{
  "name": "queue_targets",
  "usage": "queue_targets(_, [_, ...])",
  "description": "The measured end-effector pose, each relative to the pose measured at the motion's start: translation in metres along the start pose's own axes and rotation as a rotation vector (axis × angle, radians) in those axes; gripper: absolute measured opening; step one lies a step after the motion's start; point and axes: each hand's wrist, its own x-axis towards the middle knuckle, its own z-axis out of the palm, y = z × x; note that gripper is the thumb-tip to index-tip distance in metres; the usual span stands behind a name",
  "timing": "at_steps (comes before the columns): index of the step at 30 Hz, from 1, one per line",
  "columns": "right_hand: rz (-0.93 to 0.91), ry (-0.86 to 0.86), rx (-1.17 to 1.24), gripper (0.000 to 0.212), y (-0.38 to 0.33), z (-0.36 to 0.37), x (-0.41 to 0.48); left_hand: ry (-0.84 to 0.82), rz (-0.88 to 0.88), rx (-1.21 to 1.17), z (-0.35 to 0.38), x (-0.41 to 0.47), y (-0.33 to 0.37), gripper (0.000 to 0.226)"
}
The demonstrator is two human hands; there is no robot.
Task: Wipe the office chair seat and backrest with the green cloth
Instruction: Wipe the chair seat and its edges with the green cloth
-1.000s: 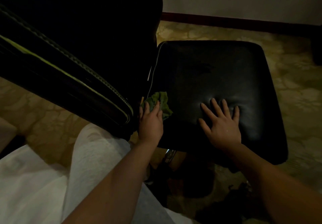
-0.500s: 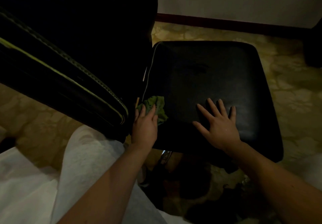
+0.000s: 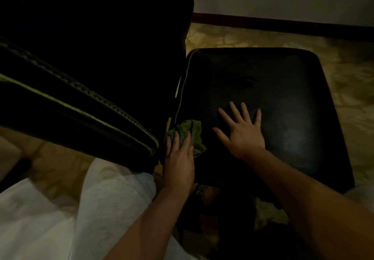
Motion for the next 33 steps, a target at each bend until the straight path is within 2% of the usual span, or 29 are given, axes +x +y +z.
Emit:
queue_targets(12, [-0.005, 0.036, -0.003, 0.071, -0.001, 0.001, -0.002, -0.021, 0.033, 0.018, -0.003, 0.059, 0.015, 0.048])
queue_targets(21, [-0.005, -0.001, -0.011, 0.072, 0.0, -0.002, -0.001, -0.033, 0.023, 0.029, -0.004, 0.026, 0.007, 0.049])
queue_targets(28, [-0.031, 0.018, 0.042, 0.064, 0.007, -0.012, 0.024, -0.08, -0.014, -0.082, -0.01, 0.042, 0.016, 0.049])
queue_targets(33, [-0.026, 0.012, 0.013, 0.065, 0.013, -0.004, 0.033, -0.061, 0.0, -0.041, -0.008, 0.066, 0.023, 0.05])
